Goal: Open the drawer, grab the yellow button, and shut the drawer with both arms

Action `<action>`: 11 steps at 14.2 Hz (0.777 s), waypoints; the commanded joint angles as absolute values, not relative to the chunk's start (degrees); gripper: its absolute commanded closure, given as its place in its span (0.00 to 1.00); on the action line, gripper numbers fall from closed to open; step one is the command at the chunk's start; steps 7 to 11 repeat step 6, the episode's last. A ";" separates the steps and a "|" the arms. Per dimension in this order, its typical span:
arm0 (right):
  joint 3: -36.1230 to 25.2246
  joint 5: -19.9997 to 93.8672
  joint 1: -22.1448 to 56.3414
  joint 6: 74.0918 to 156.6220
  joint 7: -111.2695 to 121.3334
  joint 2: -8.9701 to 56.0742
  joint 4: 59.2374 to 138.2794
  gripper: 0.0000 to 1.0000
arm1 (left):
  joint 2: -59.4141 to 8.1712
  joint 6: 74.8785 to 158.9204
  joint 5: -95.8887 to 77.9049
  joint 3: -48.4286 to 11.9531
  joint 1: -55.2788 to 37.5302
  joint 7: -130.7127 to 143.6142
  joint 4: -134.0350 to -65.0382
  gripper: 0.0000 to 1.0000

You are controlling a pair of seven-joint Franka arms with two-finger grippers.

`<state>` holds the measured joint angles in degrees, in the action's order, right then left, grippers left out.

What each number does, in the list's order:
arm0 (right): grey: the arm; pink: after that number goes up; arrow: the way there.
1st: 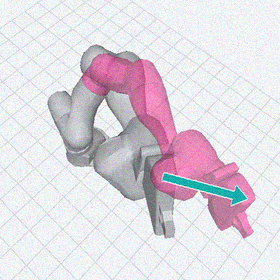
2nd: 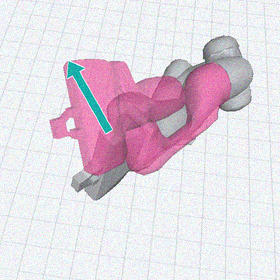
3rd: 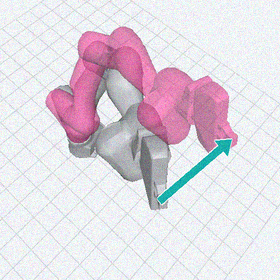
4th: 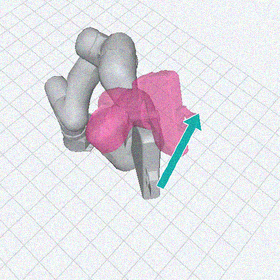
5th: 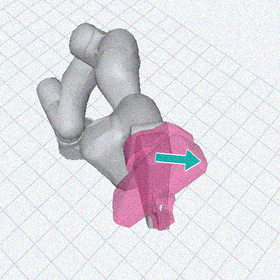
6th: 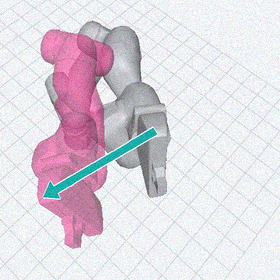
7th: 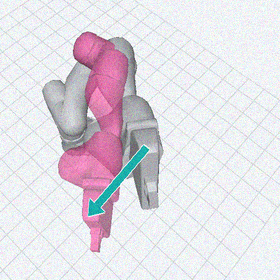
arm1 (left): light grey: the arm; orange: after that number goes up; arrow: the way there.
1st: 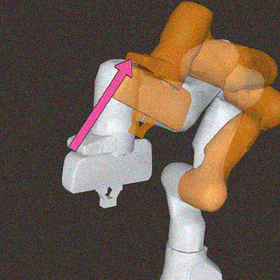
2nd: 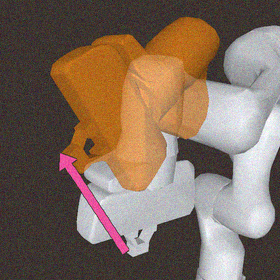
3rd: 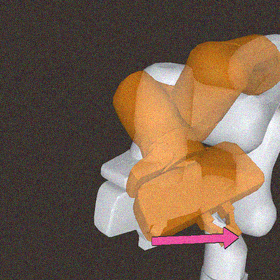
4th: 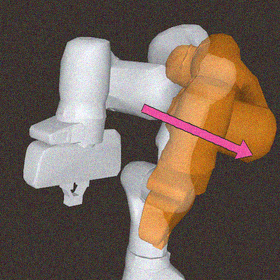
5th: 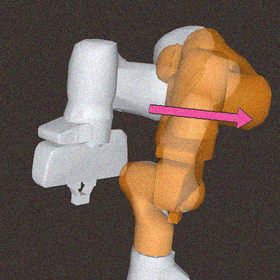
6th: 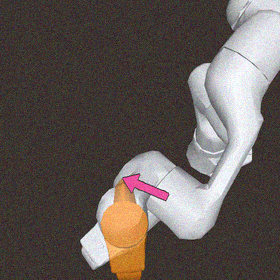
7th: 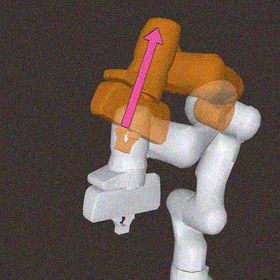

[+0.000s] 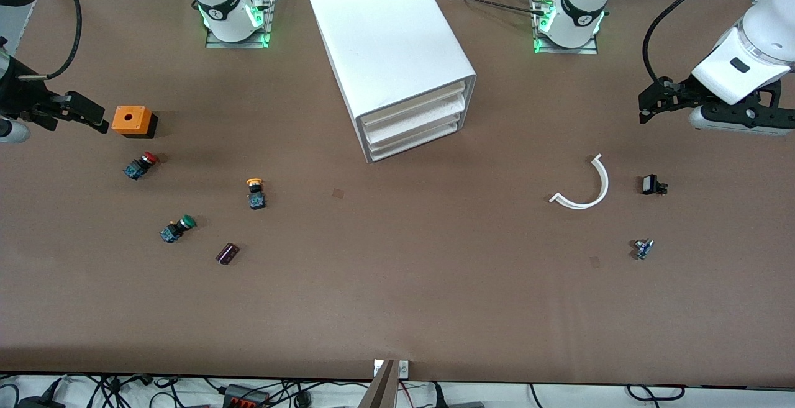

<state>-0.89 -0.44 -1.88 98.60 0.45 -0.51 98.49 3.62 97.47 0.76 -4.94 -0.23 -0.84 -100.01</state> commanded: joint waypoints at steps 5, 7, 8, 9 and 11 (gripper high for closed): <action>-0.70 -1.14 -2.02 99.14 1.14 -2.02 99.49 0.00 | 2.81 95.98 -0.35 -4.92 -0.44 -1.85 -98.00 0.00; -0.70 -1.14 -2.02 99.23 1.14 -1.93 99.49 0.00 | 2.81 95.98 -0.44 -4.92 -0.44 -1.85 -98.00 0.00; -0.70 -1.14 -2.02 99.23 1.14 -1.93 99.49 0.00 | 2.81 95.98 -0.44 -4.92 -0.44 -1.85 -98.00 0.00; -0.70 -1.14 -2.02 99.23 1.14 -1.93 99.49 0.00 | 2.81 95.98 -0.44 -4.92 -0.44 -1.85 -98.00 0.00; -0.70 -1.14 -2.02 99.23 1.14 -1.93 99.49 0.00 | 2.81 95.98 -0.44 -4.92 -0.44 -1.85 -98.00 0.00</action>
